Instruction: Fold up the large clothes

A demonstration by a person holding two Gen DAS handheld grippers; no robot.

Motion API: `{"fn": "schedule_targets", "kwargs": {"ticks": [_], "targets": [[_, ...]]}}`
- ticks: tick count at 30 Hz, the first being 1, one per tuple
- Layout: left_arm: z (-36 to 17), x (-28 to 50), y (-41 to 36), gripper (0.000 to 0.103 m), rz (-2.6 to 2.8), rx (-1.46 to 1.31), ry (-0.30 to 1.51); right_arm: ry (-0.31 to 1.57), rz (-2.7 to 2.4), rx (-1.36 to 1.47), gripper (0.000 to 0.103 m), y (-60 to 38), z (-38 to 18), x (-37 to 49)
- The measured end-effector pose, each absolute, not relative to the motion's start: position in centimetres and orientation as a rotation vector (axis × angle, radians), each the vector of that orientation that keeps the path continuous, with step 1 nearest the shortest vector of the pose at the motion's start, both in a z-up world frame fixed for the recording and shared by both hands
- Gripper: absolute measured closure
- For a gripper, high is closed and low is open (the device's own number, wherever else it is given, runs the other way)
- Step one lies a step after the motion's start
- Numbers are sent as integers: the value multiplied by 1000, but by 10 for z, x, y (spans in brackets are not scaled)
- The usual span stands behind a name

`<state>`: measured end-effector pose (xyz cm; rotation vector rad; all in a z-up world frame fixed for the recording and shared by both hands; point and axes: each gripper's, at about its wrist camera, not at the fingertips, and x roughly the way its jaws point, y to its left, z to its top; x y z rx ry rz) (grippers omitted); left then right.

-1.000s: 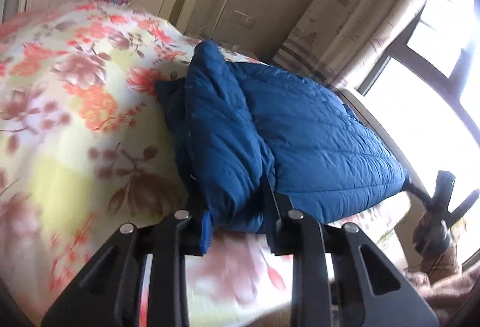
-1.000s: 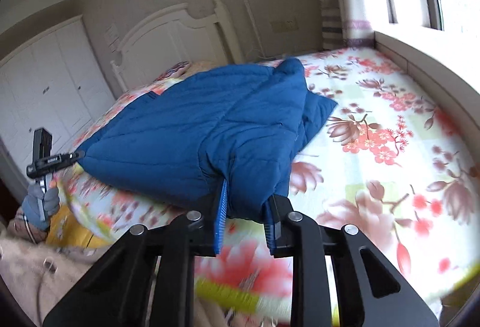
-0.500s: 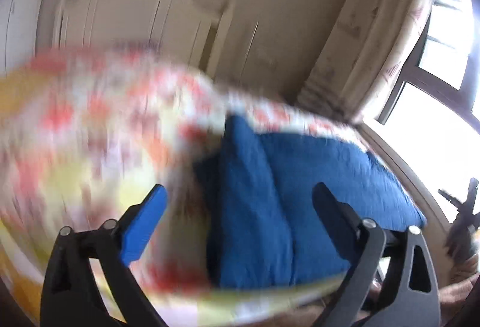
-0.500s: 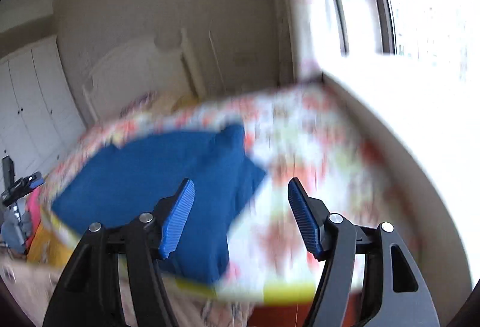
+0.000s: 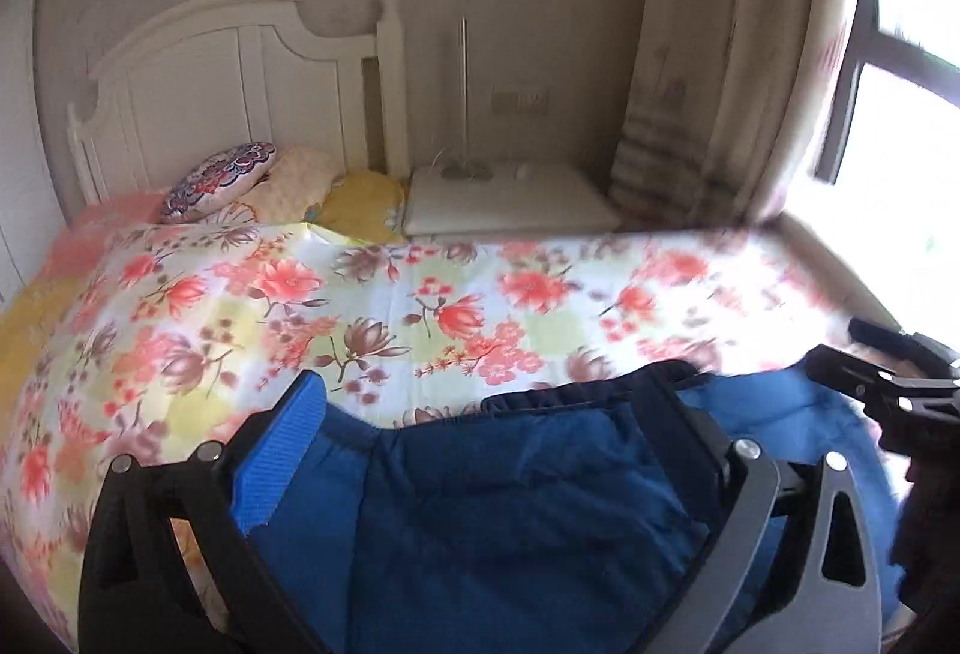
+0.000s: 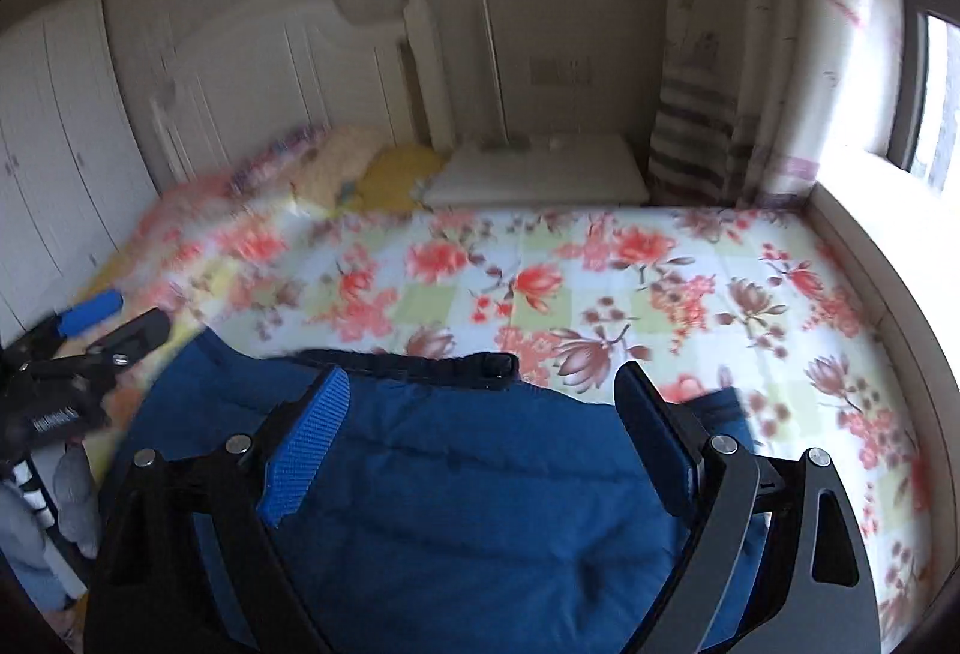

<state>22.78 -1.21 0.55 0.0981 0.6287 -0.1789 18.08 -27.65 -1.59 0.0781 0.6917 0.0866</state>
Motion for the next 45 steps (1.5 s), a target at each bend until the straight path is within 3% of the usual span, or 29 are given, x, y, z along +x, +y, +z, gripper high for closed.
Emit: {"fn": "schedule_targets", "kwargs": {"ticks": [5, 15, 21, 25, 31, 36, 40, 41, 45], "targets": [[-101, 296, -36, 2, -225, 92, 995, 942, 96, 23, 13, -256, -103, 231], [-106, 292, -34, 2, -197, 92, 930, 907, 84, -5, 10, -253, -104, 228], [-107, 294, -34, 2, -199, 85, 929, 794, -16, -52, 20, -271, -70, 209], [-107, 296, -31, 2, -209, 62, 935, 905, -2, 85, 28, -311, -103, 222], [-108, 295, -32, 2, -204, 70, 934, 867, -119, 45, 28, -330, -83, 216], [-108, 295, -32, 2, -203, 69, 936, 912, -80, 230, 27, -372, -112, 214], [-96, 294, -42, 3, -136, 129, 964, 910, -111, 159, 27, -363, -113, 215], [-87, 289, -46, 8, -141, 131, 940, 908, -109, 165, 27, -365, -114, 214], [-69, 271, -67, 5, -185, 258, 827, 900, -98, 191, 27, -368, -115, 213]]}}
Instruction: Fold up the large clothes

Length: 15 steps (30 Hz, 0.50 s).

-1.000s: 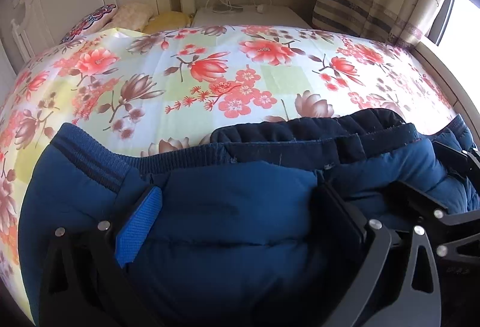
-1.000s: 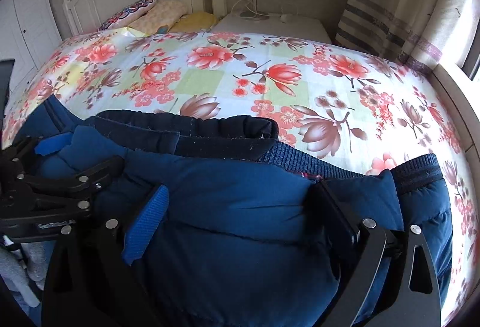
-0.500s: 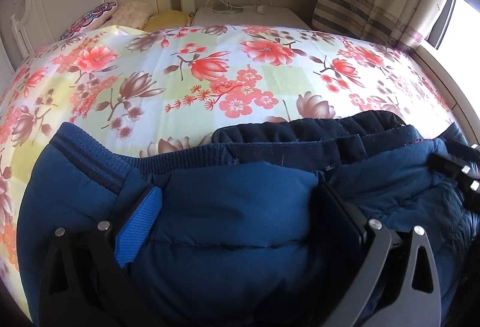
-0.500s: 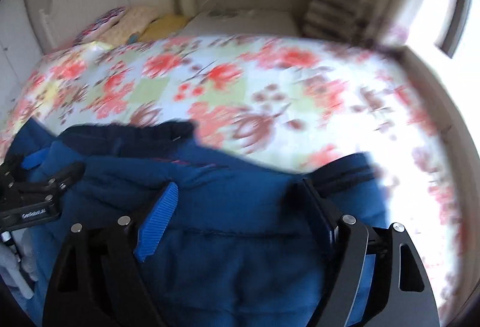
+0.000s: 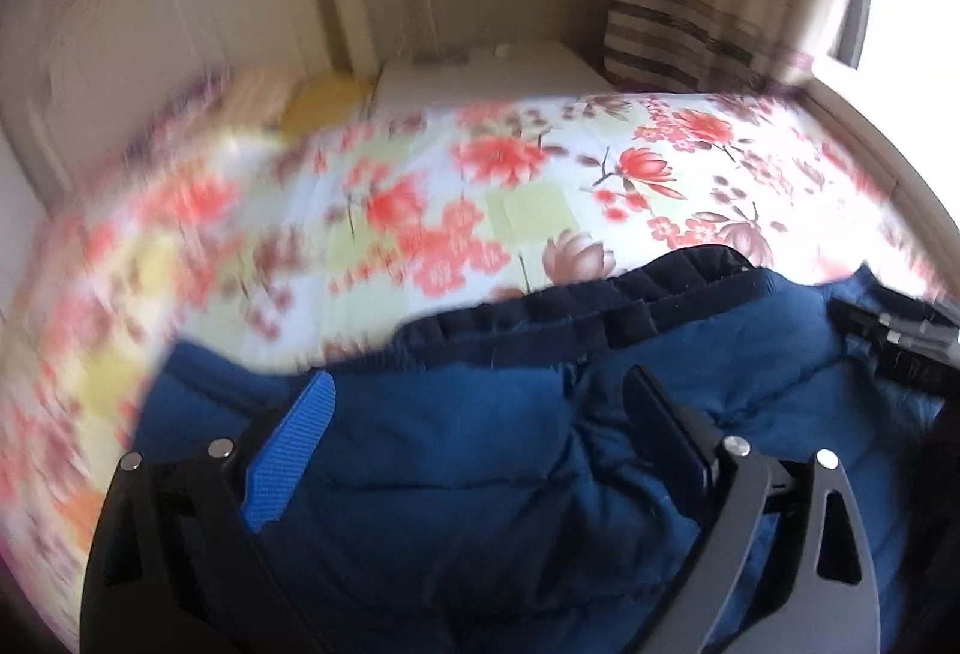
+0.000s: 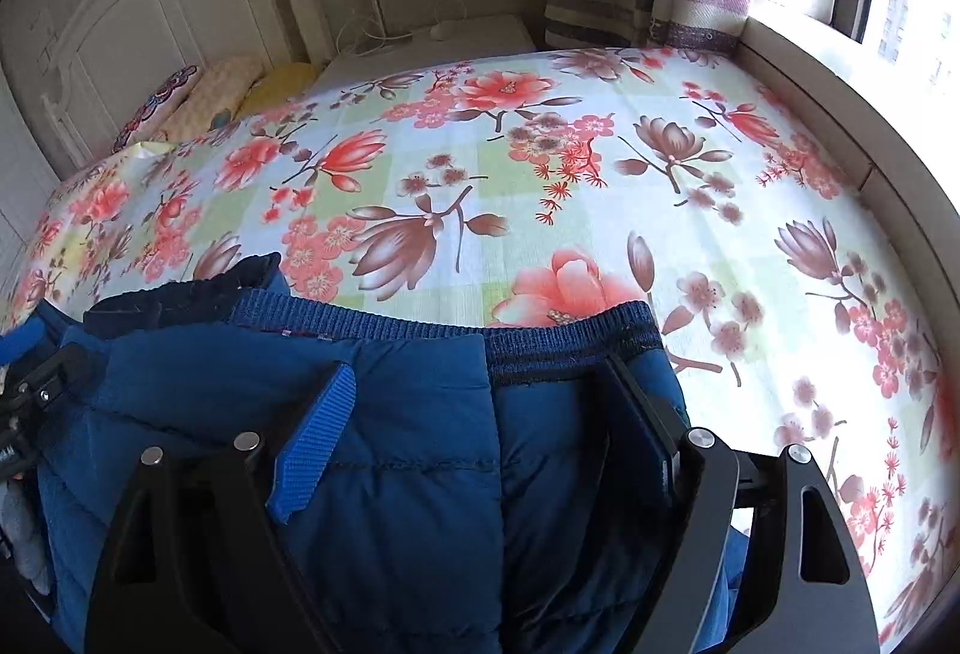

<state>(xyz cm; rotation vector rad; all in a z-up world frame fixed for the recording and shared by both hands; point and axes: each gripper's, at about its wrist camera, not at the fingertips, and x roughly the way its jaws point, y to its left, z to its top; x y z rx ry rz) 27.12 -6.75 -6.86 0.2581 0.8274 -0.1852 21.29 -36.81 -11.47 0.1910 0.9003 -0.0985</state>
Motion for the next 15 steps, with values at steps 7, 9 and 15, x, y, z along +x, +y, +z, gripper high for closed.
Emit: {"fn": "schedule_targets", "kwargs": {"ticks": [7, 9, 15], "targets": [[-96, 293, -42, 3, -244, 174, 941, 900, -97, 194, 26, -368, -115, 213], [-87, 294, -30, 6, -237, 149, 927, 900, -95, 198, 26, -368, -115, 213], [-97, 324, 62, 12, -171, -159, 985, 899, -93, 204, 26, -370, -115, 213]]}}
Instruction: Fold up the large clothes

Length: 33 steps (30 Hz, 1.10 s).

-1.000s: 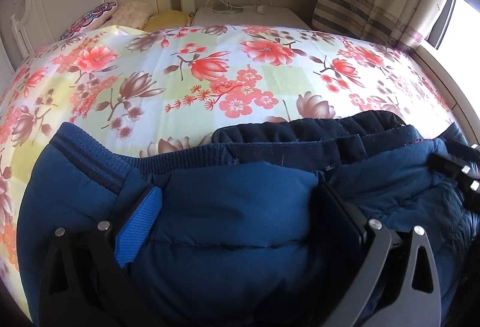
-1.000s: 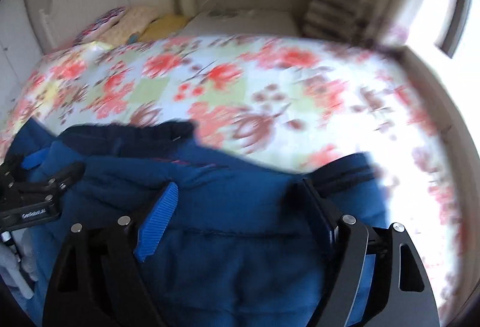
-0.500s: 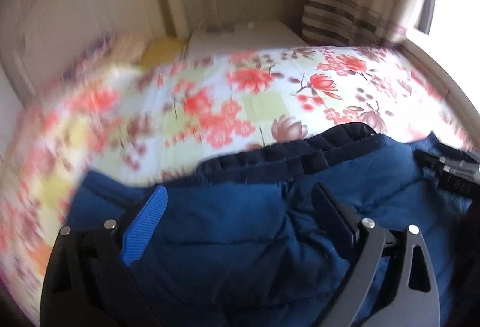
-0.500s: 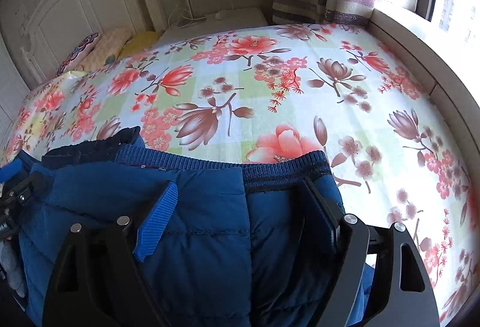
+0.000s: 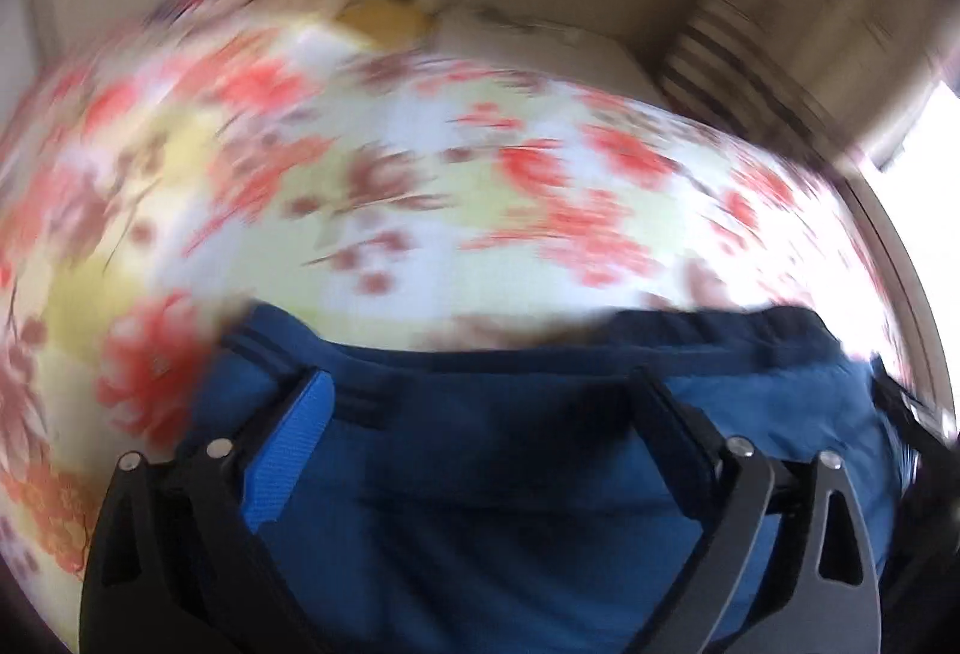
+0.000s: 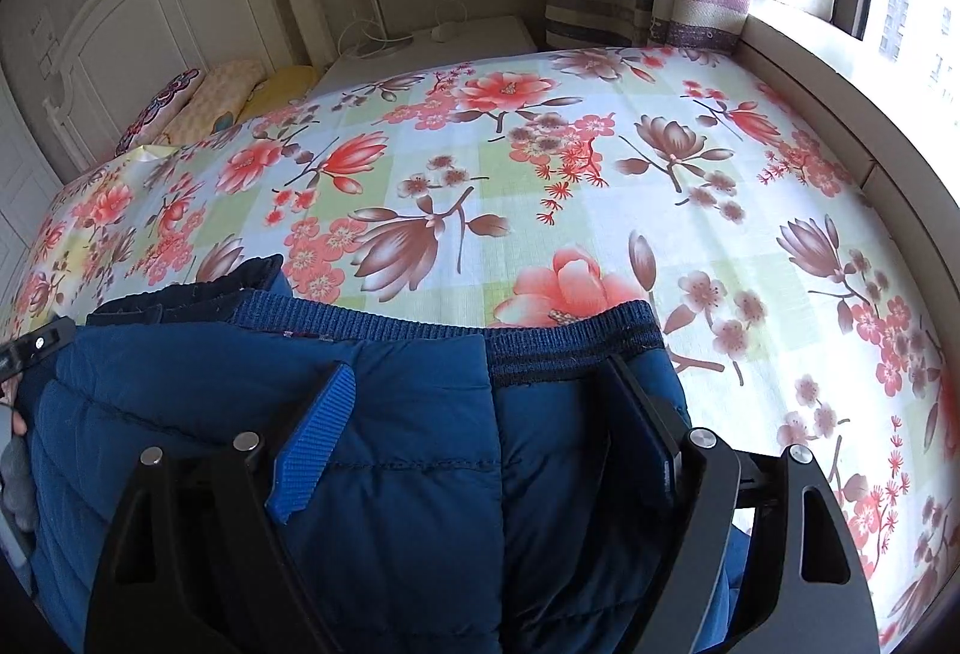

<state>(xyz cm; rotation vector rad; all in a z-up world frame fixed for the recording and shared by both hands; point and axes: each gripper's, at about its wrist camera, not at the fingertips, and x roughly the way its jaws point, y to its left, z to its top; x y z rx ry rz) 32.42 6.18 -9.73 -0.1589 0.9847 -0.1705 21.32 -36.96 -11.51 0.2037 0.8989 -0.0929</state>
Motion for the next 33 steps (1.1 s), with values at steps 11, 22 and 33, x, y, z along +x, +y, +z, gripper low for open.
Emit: {"fn": "schedule_targets", "kwargs": {"ticks": [11, 22, 33], "targets": [[-106, 323, 56, 12, -139, -131, 946, 864, -178, 82, 24, -345, -92, 207], [-106, 323, 61, 7, -166, -158, 946, 898, 118, -301, 20, -177, -113, 224], [-106, 323, 57, 5, -166, -149, 948, 911, -133, 49, 16, -346, -100, 203]]}}
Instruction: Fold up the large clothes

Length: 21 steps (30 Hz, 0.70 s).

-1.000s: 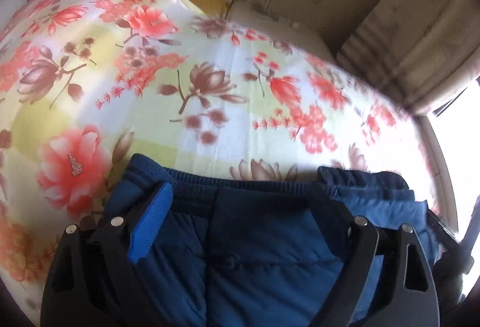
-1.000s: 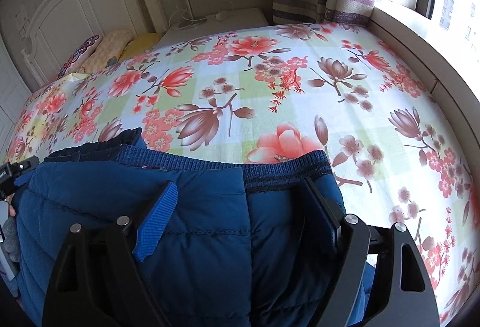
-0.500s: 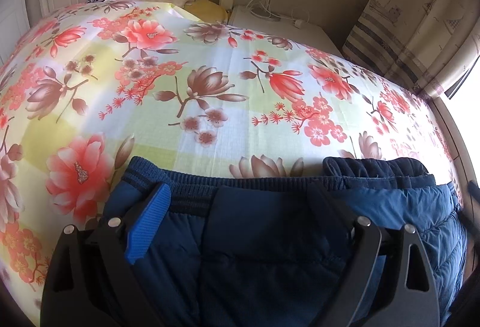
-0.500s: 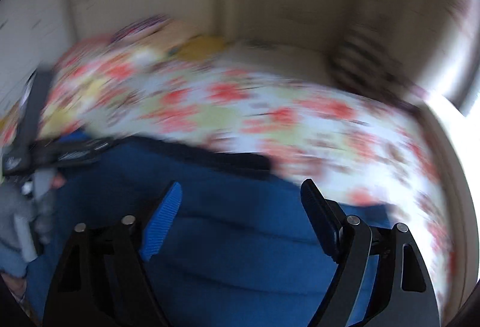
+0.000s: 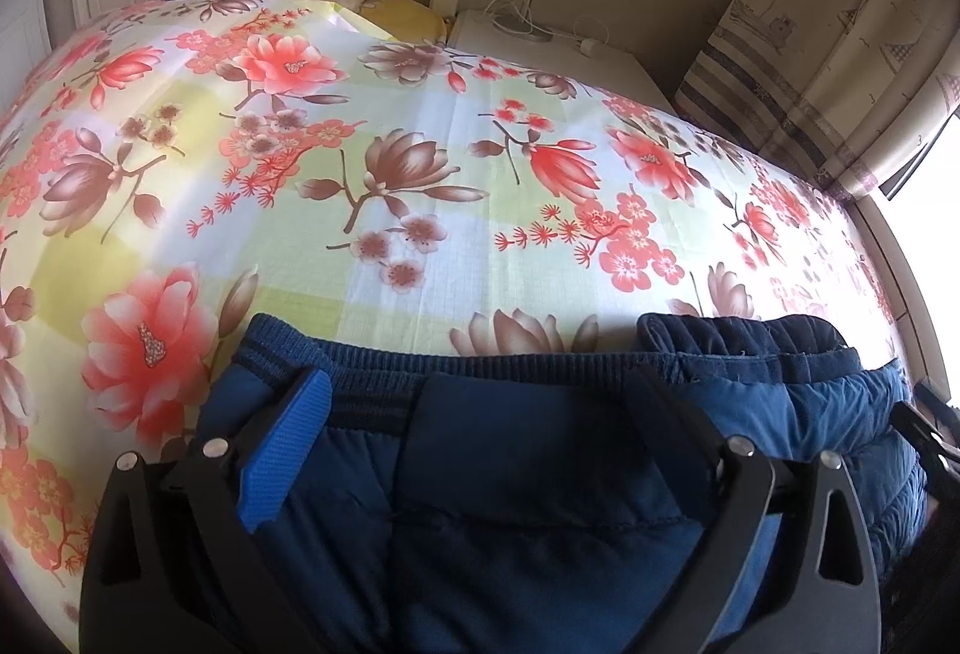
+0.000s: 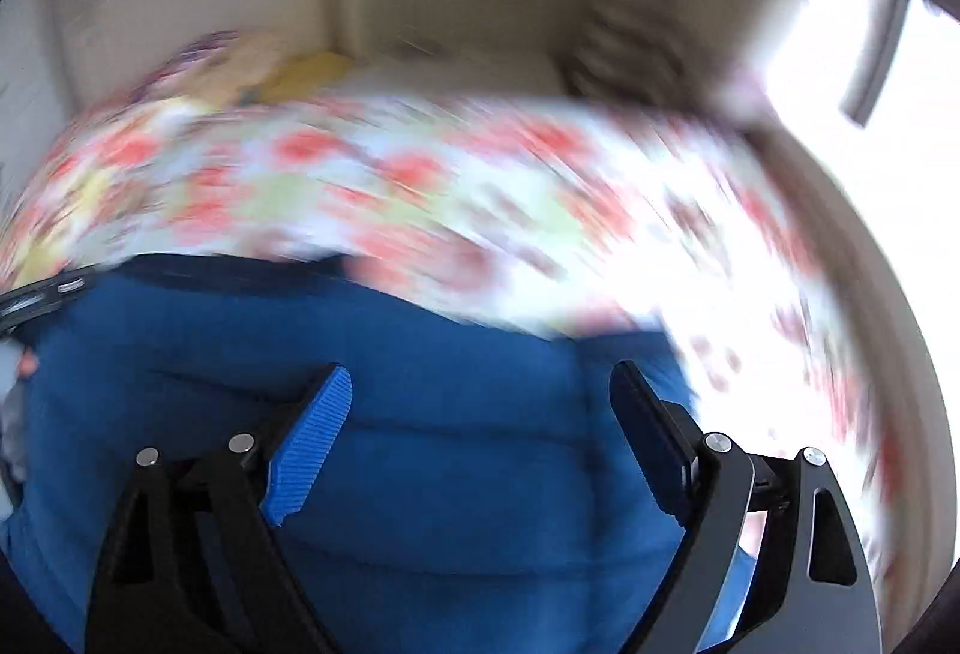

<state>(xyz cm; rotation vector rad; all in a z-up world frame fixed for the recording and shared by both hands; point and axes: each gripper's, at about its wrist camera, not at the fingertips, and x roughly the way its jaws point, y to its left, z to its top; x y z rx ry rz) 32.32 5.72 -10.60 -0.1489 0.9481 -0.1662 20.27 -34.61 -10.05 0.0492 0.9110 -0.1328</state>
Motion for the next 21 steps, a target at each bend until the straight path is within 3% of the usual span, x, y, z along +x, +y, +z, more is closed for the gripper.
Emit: {"fn": "schedule_targets", "kwargs": {"ticks": [3, 7, 12, 15, 21], "targets": [[-106, 324, 56, 5, -167, -150, 947, 919, -33, 278, 12, -383, -118, 201], [-106, 324, 58, 5, -168, -152, 948, 922, -75, 163, 11, -367, -117, 203], [-106, 326, 57, 4, -172, -145, 961, 912, -69, 221, 12, -375, -111, 196], [-95, 319, 54, 10, -141, -107, 985, 856, -86, 168, 12, -360, -86, 183], [-44, 243, 7, 5, -265, -36, 802, 781, 125, -77, 11, -268, -51, 145]]}}
